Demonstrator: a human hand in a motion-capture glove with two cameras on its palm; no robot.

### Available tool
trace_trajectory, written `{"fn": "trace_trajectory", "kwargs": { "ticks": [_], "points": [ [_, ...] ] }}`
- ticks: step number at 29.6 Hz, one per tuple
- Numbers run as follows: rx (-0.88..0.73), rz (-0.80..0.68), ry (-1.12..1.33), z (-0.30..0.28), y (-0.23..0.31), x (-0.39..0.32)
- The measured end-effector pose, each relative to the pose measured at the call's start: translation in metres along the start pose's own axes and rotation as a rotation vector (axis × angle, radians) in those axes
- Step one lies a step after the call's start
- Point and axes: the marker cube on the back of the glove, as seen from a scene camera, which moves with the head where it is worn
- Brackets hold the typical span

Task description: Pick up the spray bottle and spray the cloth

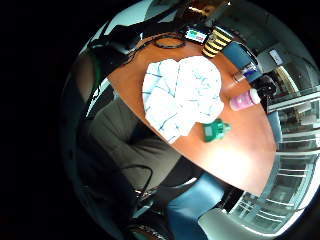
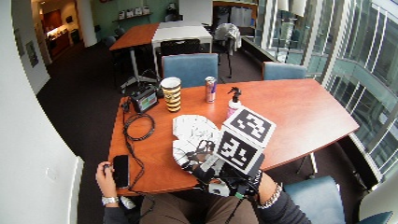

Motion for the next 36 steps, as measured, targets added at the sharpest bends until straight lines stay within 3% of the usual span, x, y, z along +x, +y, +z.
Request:
{"fn": "trace_trajectory", "kwargs": {
  "ticks": [19, 36],
  "points": [
    [-0.013, 0.034, 0.002, 0.003, 0.0, 0.011],
    [0.018, 0.114, -0.01, -0.016, -0.027, 0.073]
  ]
}}
